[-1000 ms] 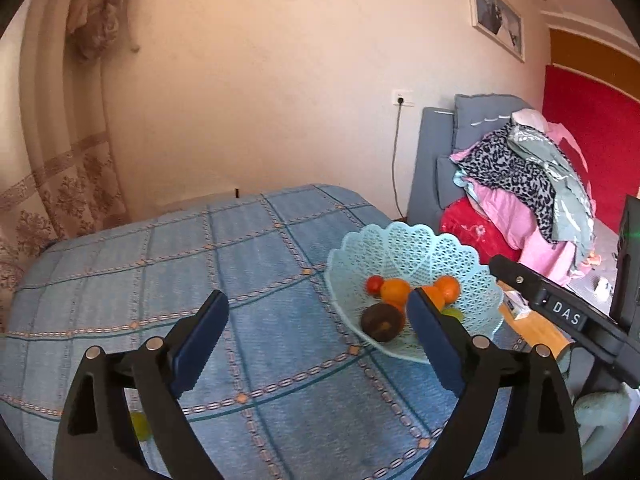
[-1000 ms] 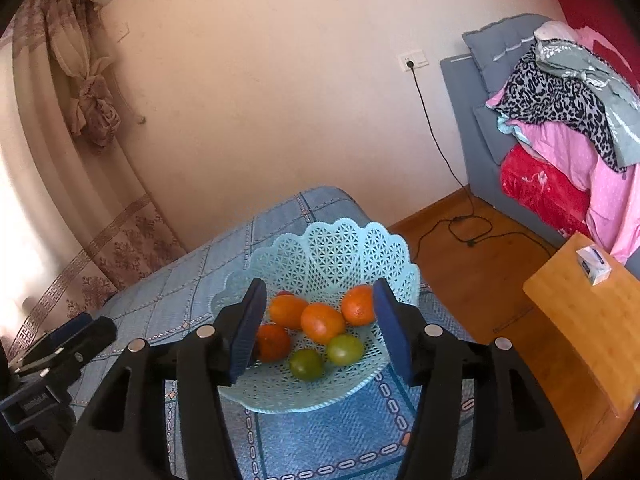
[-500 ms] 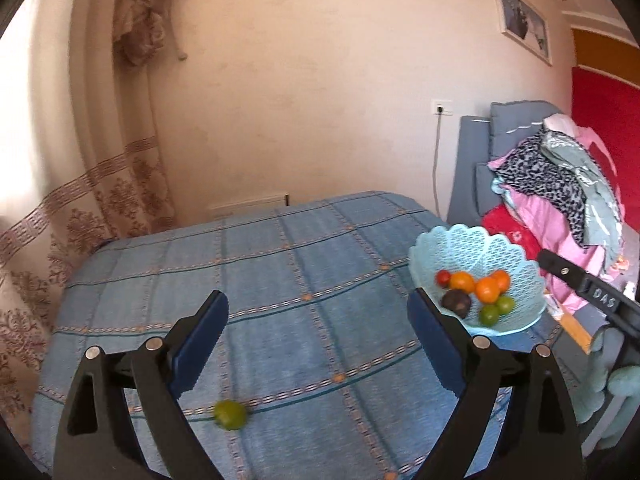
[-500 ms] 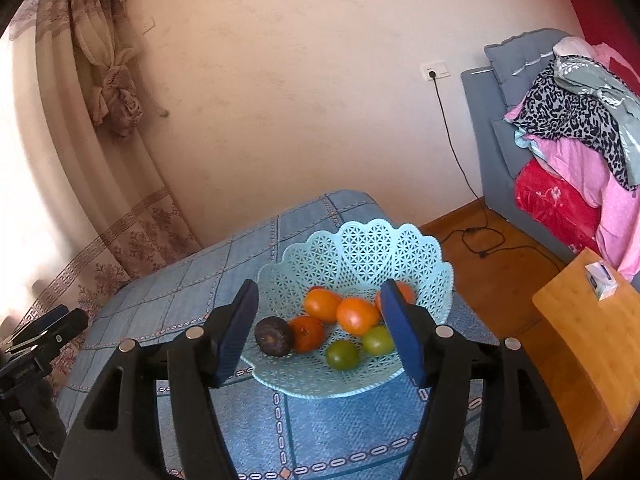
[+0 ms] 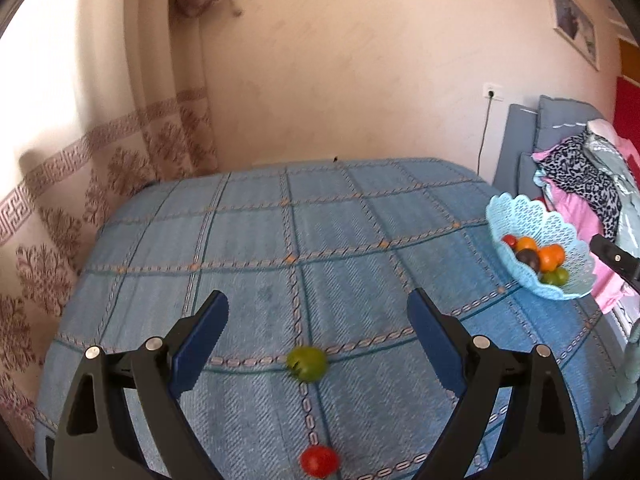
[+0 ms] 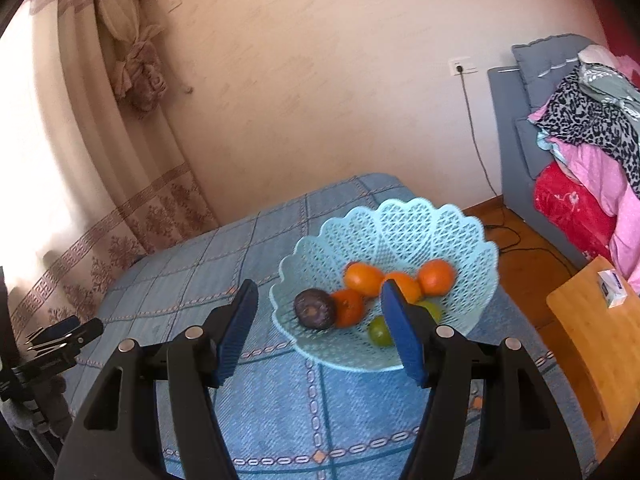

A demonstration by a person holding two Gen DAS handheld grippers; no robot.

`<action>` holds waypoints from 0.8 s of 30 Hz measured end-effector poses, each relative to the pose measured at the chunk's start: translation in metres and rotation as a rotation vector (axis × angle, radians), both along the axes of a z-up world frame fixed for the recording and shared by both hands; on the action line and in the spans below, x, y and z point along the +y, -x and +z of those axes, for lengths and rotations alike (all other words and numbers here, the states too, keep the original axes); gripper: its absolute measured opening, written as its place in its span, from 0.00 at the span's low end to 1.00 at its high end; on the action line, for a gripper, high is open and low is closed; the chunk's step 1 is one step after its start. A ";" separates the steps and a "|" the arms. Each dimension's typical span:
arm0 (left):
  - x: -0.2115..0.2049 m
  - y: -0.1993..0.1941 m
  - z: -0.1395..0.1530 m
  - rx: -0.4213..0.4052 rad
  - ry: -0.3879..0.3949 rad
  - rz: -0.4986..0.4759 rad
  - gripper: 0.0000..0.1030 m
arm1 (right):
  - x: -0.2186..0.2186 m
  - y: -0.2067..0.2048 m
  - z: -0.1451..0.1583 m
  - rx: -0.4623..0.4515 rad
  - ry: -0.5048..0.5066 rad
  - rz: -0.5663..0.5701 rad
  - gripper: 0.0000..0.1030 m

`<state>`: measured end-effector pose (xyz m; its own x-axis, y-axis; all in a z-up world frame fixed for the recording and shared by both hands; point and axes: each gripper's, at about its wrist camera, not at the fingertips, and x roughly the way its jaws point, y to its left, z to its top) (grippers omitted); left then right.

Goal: Organize fruits
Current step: 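Move both tools back toward the last green tomato and red tomato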

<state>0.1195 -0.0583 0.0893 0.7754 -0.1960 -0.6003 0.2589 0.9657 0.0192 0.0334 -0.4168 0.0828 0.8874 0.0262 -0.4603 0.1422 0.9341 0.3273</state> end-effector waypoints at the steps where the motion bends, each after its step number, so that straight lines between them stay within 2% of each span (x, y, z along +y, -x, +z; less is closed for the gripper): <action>1: 0.002 -0.001 -0.004 0.010 0.001 0.005 0.88 | 0.004 -0.001 -0.001 0.005 0.003 0.010 0.64; 15: 0.024 -0.031 -0.064 0.199 0.052 0.074 0.85 | 0.053 -0.010 -0.023 0.070 0.044 0.131 0.64; 21: 0.021 -0.038 -0.078 0.240 0.053 0.049 0.74 | 0.068 -0.014 -0.031 0.096 0.060 0.167 0.64; 24: 0.017 -0.040 -0.082 0.251 0.052 0.033 0.63 | 0.075 -0.015 -0.034 0.107 0.066 0.185 0.64</action>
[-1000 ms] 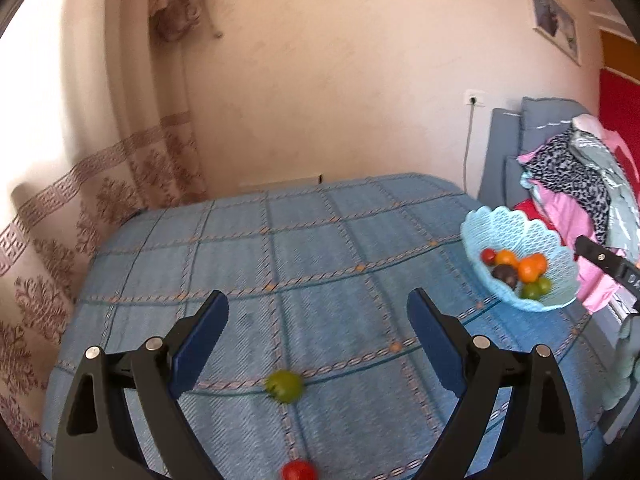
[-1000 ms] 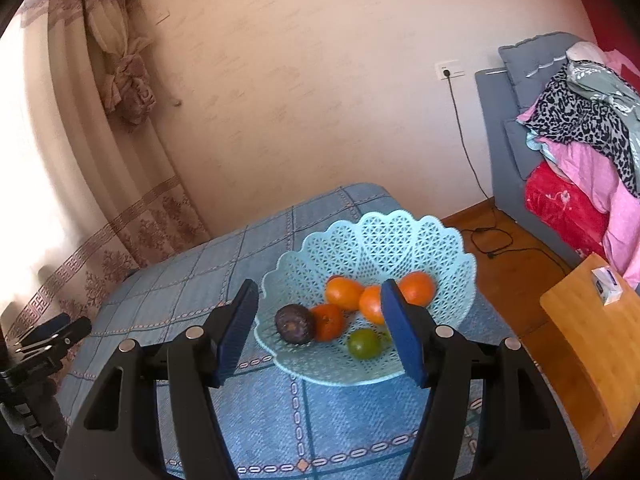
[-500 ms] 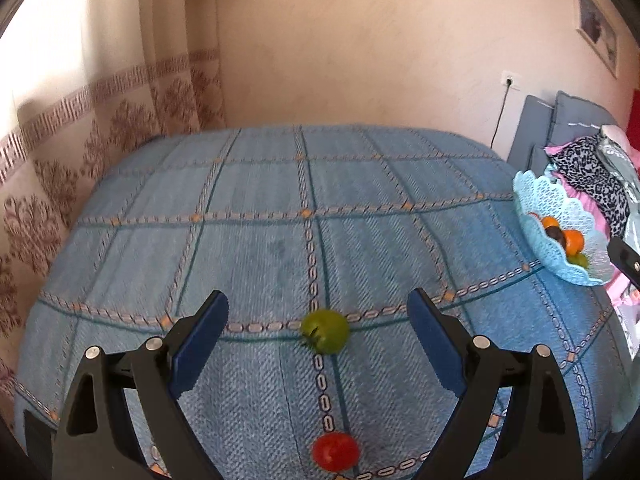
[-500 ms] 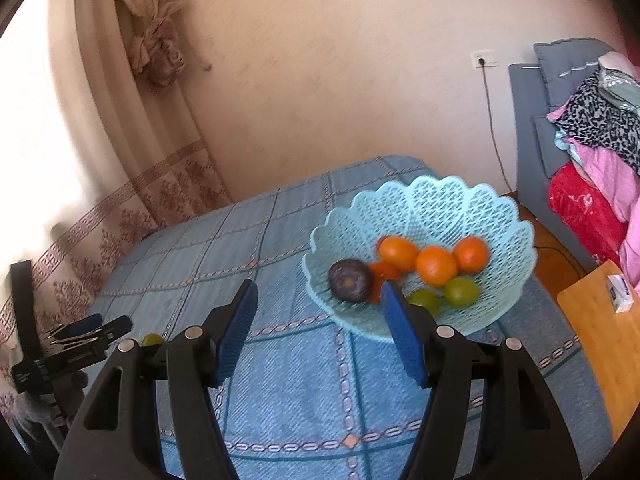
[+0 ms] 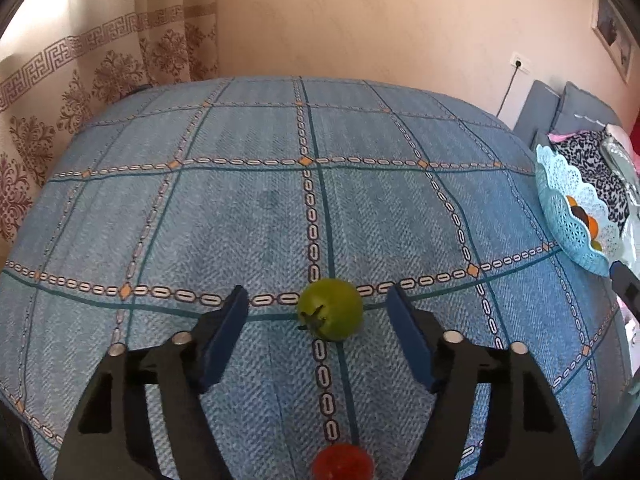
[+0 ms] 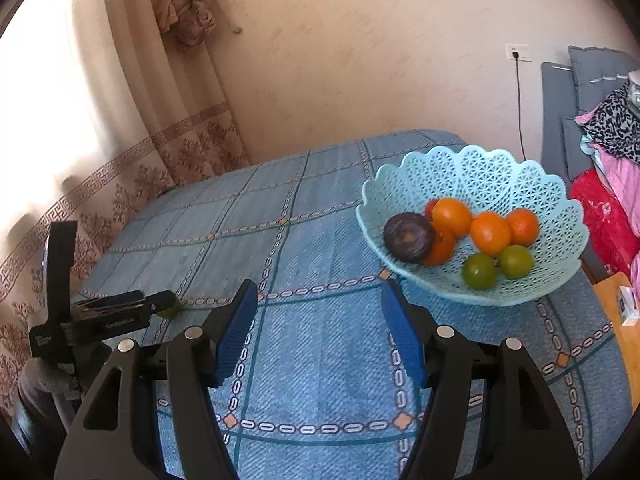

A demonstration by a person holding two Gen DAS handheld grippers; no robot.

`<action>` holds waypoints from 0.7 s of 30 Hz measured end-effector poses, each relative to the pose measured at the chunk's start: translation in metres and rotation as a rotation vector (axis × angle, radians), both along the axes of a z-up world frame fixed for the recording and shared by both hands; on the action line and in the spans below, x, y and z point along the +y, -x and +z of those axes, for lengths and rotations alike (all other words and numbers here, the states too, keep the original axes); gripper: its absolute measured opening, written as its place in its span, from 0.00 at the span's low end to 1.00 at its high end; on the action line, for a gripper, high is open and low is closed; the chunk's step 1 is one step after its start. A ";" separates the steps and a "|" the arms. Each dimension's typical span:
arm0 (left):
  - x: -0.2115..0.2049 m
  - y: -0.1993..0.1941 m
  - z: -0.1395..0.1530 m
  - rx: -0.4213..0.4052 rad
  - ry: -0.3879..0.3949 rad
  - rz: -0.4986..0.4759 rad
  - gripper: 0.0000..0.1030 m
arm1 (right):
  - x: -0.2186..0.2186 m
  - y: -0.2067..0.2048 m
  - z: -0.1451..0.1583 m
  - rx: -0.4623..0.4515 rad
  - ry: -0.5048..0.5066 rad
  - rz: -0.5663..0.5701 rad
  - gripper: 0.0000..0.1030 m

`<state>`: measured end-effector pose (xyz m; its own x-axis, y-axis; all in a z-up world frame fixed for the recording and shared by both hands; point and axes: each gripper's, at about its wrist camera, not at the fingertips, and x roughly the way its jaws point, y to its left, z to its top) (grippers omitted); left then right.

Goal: Organize fruits
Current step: 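Move both tools back toward the last green tomato and red tomato, then grasp the green tomato with the left tool while the right tool grasps the red tomato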

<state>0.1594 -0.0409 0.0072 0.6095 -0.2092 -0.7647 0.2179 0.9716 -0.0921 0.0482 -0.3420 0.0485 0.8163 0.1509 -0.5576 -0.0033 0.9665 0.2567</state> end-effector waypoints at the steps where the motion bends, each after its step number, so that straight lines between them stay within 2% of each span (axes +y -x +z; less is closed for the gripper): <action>1: -0.001 0.000 -0.002 0.005 0.001 -0.004 0.58 | 0.002 0.000 -0.001 0.002 0.003 0.006 0.64; 5: -0.003 -0.003 -0.008 0.027 0.005 -0.012 0.45 | 0.009 0.000 -0.004 0.009 0.014 0.029 0.64; 10: -0.002 -0.002 -0.010 0.023 0.029 -0.028 0.34 | 0.022 0.001 -0.008 0.025 0.025 0.067 0.64; 16: 0.008 0.003 -0.001 -0.003 0.052 -0.016 0.33 | 0.048 0.000 -0.018 0.071 0.050 0.153 0.64; 21: 0.020 0.012 0.015 -0.073 0.049 0.027 0.33 | 0.077 -0.002 -0.021 0.109 0.064 0.256 0.64</action>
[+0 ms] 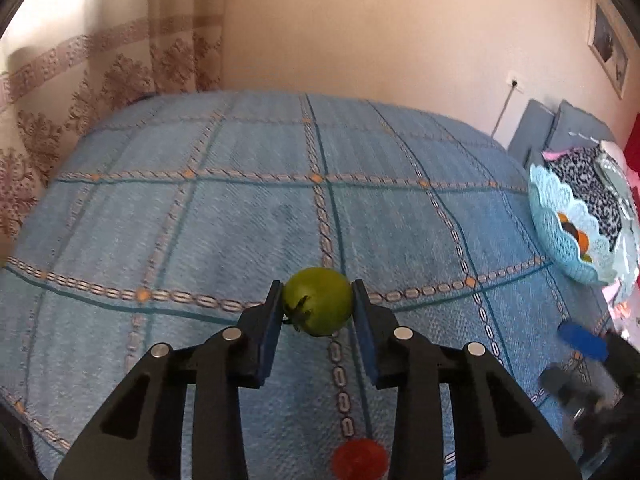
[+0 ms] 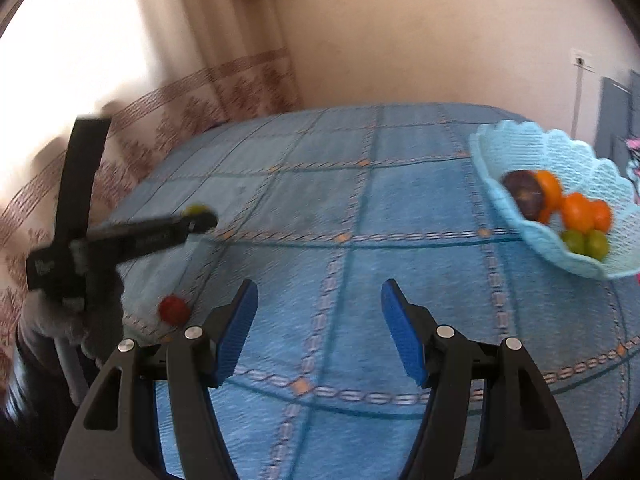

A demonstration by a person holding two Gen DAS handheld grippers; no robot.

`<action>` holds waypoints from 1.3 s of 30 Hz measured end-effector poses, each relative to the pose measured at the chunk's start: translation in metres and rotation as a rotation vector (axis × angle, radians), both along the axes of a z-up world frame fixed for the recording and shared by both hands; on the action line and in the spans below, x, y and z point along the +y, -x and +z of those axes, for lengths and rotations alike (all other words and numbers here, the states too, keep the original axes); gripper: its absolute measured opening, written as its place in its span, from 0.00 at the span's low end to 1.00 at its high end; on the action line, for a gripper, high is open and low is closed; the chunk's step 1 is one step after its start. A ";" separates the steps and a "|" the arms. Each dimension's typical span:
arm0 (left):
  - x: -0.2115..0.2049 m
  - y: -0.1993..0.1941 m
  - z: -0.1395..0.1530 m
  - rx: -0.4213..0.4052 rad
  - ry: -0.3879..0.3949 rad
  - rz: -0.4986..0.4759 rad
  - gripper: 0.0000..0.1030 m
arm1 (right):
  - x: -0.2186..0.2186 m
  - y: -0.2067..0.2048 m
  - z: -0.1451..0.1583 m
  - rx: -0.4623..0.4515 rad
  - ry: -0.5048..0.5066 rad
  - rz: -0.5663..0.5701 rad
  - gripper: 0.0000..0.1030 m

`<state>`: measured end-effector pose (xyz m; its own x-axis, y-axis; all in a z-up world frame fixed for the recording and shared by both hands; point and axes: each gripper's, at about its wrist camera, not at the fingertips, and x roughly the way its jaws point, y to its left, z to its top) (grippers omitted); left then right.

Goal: Organize fruits
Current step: 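Grasp the green tomato with the left tool while the right tool grasps the red tomato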

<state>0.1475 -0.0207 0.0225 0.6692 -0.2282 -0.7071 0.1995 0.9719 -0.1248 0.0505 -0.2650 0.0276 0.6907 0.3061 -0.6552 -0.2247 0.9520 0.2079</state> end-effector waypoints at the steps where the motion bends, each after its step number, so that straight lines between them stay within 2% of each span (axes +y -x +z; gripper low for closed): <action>1: 0.003 0.002 0.004 -0.014 -0.003 0.011 0.33 | 0.008 -0.001 -0.001 0.010 -0.002 0.028 0.64; 5: 0.015 0.007 0.014 -0.060 -0.034 0.067 0.33 | 0.036 -0.004 -0.005 0.056 -0.023 0.121 0.64; 11: 0.033 0.007 0.017 -0.065 -0.018 0.108 0.33 | 0.078 -0.007 -0.014 0.101 -0.015 0.219 0.64; 13: 0.038 0.009 0.020 -0.071 -0.012 0.120 0.33 | 0.090 -0.009 -0.016 0.111 -0.003 0.239 0.62; 17: 0.041 0.012 0.024 -0.089 -0.015 0.132 0.33 | 0.104 -0.015 -0.020 0.129 0.015 0.266 0.49; 29: 0.040 0.018 0.025 -0.094 -0.006 0.123 0.34 | 0.125 -0.025 -0.030 0.137 0.060 0.284 0.27; 39: 0.032 0.017 0.021 -0.092 -0.020 0.104 0.34 | 0.102 -0.022 -0.023 0.129 0.007 0.227 0.27</action>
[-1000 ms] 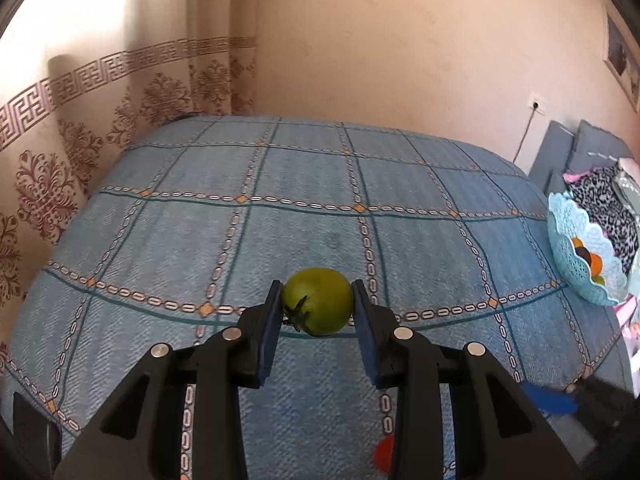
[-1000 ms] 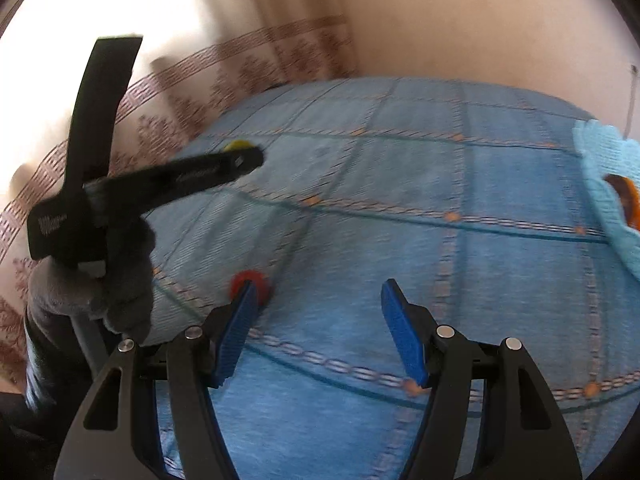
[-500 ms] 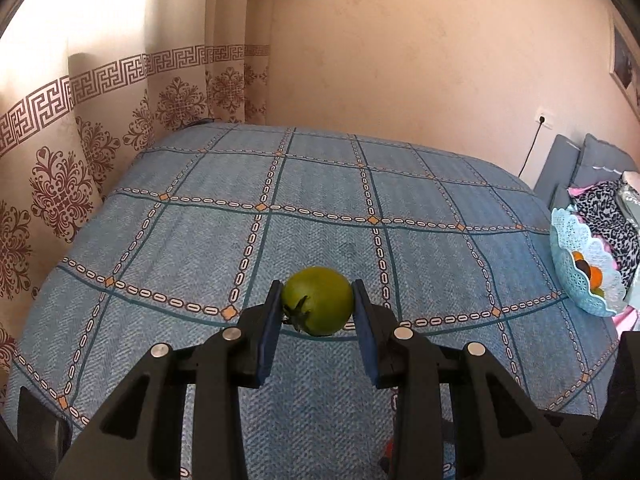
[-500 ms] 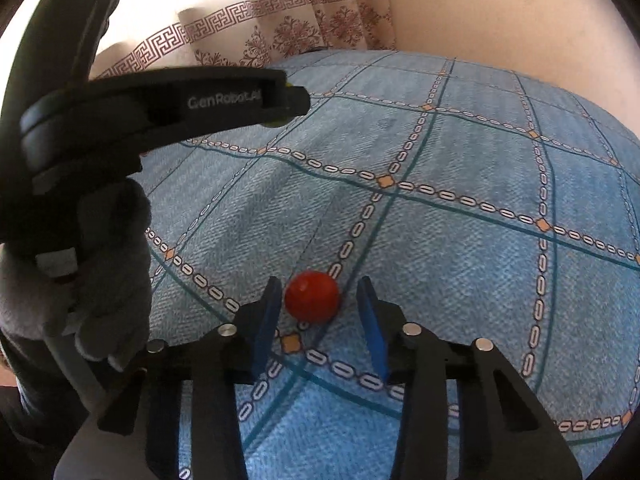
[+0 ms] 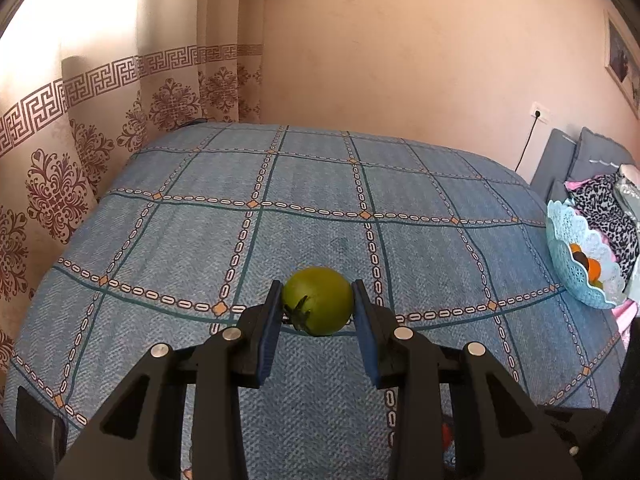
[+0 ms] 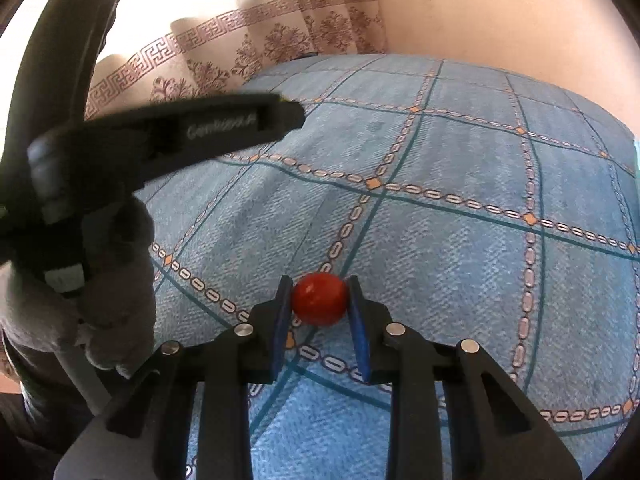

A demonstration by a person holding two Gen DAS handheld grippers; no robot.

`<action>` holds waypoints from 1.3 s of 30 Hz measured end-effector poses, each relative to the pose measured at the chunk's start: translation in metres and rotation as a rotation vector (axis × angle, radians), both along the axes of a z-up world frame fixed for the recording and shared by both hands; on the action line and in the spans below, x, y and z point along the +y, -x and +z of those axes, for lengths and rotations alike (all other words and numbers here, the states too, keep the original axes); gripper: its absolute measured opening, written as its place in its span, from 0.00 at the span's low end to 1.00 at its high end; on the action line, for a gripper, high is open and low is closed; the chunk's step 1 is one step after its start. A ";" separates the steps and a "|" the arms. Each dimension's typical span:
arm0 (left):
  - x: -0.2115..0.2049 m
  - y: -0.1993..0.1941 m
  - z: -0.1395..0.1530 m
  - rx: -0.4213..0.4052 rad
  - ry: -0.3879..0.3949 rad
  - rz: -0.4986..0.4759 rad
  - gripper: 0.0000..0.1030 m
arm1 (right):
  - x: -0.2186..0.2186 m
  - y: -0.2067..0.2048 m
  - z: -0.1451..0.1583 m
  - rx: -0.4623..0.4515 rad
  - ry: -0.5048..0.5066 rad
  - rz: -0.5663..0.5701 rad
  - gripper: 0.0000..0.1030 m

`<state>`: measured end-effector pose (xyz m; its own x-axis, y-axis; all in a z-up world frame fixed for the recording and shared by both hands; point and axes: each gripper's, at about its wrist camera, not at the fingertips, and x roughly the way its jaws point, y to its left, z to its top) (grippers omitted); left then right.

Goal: Organize fruits
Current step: 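Grasp the green tomato with the left tool while the right tool grasps the red tomato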

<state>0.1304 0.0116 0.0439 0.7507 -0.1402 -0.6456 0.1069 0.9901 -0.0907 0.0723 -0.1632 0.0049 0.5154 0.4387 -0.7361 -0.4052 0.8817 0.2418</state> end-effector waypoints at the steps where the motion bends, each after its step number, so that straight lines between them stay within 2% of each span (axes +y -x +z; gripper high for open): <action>1: -0.001 0.000 0.000 0.000 -0.003 -0.003 0.34 | -0.004 0.000 0.002 -0.003 -0.006 -0.010 0.27; 23: -0.026 0.005 -0.010 0.000 -0.059 -0.058 0.34 | -0.074 0.001 0.014 -0.026 -0.053 -0.203 0.27; 39: -0.061 0.029 -0.016 0.015 -0.080 -0.142 0.34 | -0.118 0.018 0.022 -0.053 -0.087 -0.307 0.27</action>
<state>0.1011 -0.0496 0.0282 0.7173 -0.1916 -0.6699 0.2455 0.9693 -0.0144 0.0544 -0.2814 0.0272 0.6703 0.3168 -0.6711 -0.1378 0.9417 0.3070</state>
